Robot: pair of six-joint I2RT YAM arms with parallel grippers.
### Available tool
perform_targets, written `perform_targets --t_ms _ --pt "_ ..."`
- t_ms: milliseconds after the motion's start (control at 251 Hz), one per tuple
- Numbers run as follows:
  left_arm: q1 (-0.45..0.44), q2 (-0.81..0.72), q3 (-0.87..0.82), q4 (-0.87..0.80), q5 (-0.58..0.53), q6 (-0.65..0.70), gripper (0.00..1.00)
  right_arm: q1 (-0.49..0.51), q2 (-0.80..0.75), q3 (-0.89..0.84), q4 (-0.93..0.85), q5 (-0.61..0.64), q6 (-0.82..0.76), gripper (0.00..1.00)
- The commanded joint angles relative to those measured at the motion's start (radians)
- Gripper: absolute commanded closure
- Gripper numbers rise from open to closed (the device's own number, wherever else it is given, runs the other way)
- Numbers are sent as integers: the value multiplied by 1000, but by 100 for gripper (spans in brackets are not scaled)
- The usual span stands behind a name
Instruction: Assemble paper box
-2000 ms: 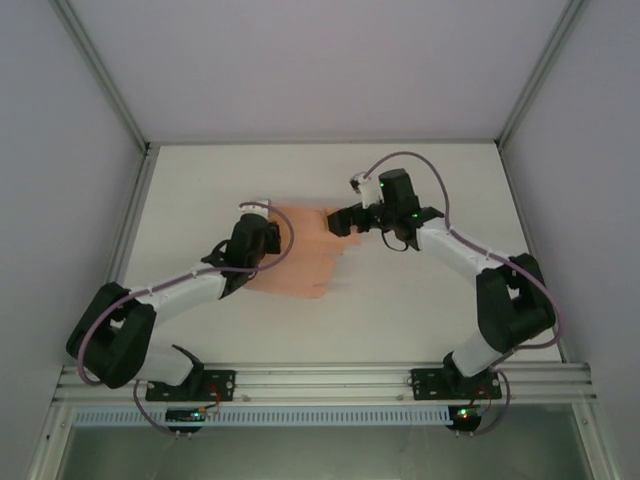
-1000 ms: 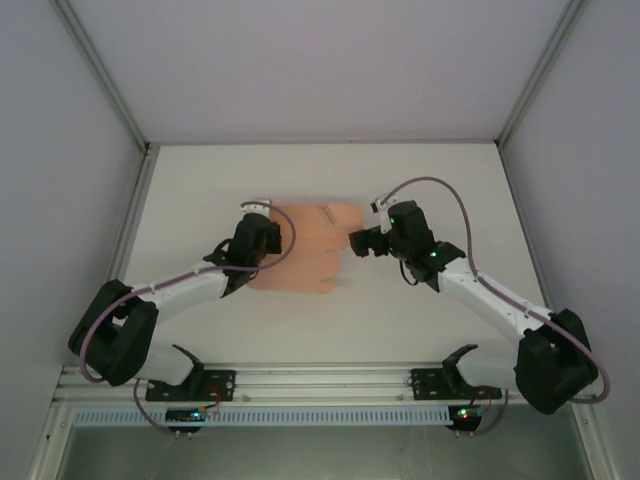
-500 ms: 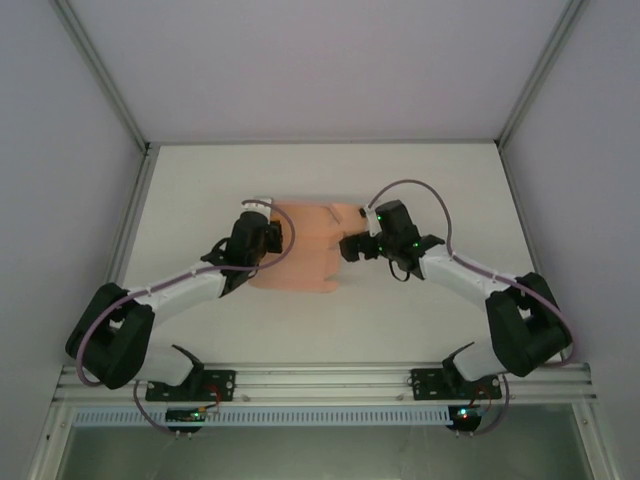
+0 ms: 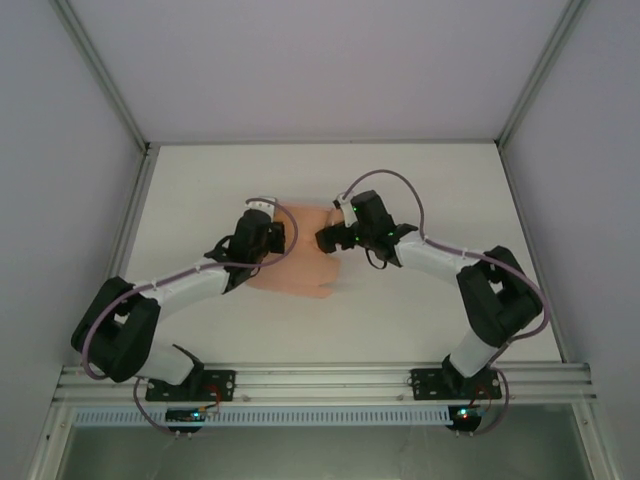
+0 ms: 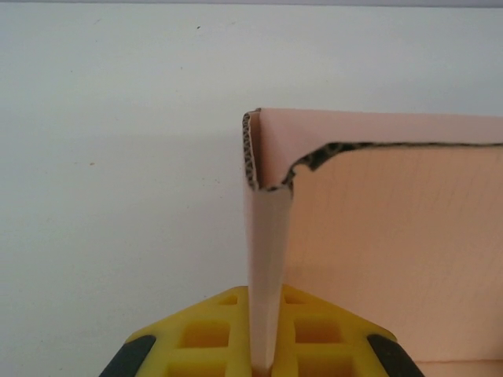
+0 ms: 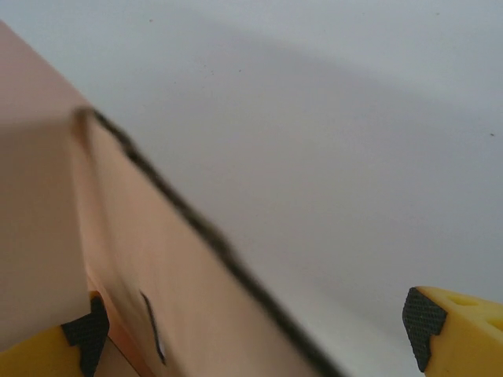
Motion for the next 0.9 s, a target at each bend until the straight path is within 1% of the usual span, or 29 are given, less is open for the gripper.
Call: perform_targets --t_ms 0,104,227,291,367,471,551,623,706,734,830,894 --pt "-9 -6 30 29 15 -17 100 4 -49 9 2 27 -12 1" --pt "-8 -10 25 23 -15 -16 100 -19 -151 -56 -20 43 -6 0" --pt "-6 -17 19 21 -34 -10 100 -68 -295 -139 -84 29 7 1" --pt "-5 -21 18 19 -33 -9 100 -114 -373 -186 -116 15 18 1" --pt "-3 -25 14 21 -24 -7 100 -194 -454 -238 -136 9 60 1" --pt "-2 -33 11 24 -17 -8 100 -329 -515 -282 -138 -87 92 1" --pt "-2 -39 7 30 -6 -6 100 -414 -497 -279 -152 -194 97 3" --pt "-2 -44 5 32 0 -8 100 -455 -450 -263 -138 -296 93 10" --pt "-1 -45 2 39 8 -9 100 -462 -376 -226 -120 -401 65 14" --pt "0 -46 3 39 10 -10 100 -463 -351 -206 -102 -416 55 15" --pt "-2 -44 5 42 15 -11 100 -438 -266 -143 -99 -519 36 18" --pt "-1 -40 5 46 13 -12 100 -419 -225 -112 -95 -561 28 21"
